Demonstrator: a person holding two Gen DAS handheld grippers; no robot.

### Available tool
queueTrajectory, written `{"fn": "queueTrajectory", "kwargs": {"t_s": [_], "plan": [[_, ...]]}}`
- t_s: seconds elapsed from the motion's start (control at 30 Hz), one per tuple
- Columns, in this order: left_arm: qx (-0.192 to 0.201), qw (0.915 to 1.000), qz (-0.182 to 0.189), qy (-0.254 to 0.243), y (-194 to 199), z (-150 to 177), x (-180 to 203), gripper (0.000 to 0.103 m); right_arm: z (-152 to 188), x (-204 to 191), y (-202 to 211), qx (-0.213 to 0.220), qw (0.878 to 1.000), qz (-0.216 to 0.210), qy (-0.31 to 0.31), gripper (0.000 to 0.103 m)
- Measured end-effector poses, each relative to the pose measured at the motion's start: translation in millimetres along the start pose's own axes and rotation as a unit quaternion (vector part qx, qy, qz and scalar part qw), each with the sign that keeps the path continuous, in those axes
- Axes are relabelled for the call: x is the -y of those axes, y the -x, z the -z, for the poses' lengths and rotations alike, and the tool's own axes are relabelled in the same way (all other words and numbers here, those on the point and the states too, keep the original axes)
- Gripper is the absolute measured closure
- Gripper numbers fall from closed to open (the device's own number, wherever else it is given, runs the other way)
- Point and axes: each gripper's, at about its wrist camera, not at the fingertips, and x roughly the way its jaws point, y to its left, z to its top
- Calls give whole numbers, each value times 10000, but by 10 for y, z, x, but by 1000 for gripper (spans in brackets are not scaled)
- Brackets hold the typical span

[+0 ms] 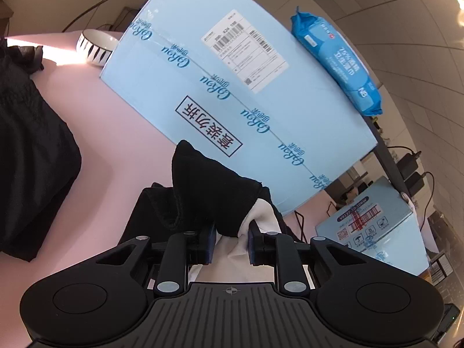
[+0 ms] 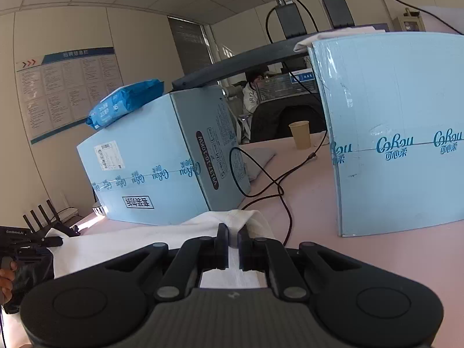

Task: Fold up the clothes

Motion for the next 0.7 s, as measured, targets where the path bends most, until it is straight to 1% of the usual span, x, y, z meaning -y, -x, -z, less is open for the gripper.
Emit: {"fn": "queueTrajectory", "kwargs": {"t_s": [0.03,0.07,0.1,0.13,0.17,0.2,0.23,0.3,0.33,0.37,0.43,0.47,0.5,0.57,0.6,0.63,0.7], "plan": [[-35,9999,-109,91,-75,-20,-58,43,23,32,-152,-139,9997,178,-77,90],[-58,9996,-211,161,-138,-35,-112,42,49,65,-302,-281,9989,355,-155,86],[19,9991,-395,142,-163,-48,-149,42,82,110,-407,-367,9977,482,-294,80],[79,9987,-505,84,-160,-63,-167,41,110,169,-431,-432,9968,415,-535,60],[107,9985,-541,-18,-126,-93,-184,41,138,230,-444,-494,9951,324,-787,37],[115,9988,-463,-99,-49,-120,-205,41,166,291,-458,-556,9928,232,-1039,30],[110,9992,-364,-144,22,-135,-223,41,194,352,-472,-618,9896,140,-1290,27],[-59,9995,71,-318,257,-154,-265,41,180,460,-309,-489,9862,-142,-1578,23],[-209,9986,254,-411,355,-138,-275,40,172,515,-214,-468,9842,-286,-1685,21],[-358,9975,338,-503,427,-110,-273,40,163,571,-120,-447,9819,-431,-1791,20],[-644,9950,215,-736,475,55,-241,40,203,637,-39,-700,9773,-620,-1901,21],[-787,9931,143,-854,496,142,-224,40,235,660,-21,-860,9743,-700,-1960,23],[-964,9907,149,-948,479,226,-215,40,276,669,-38,-1004,9710,-730,-2042,24],[-1286,9855,238,-1078,404,367,-187,40,361,682,-82,-1288,9636,-777,-2210,31],[-1445,9825,285,-1140,365,437,-172,40,420,663,-117,-1455,9591,-776,-2301,32],[-1511,9808,267,-1206,317,473,-148,40,481,639,-154,-1625,9541,-772,-2392,32],[-1608,9777,209,-1337,215,532,-96,40,542,538,-176,-1797,9512,-854,-2360,35]]}}
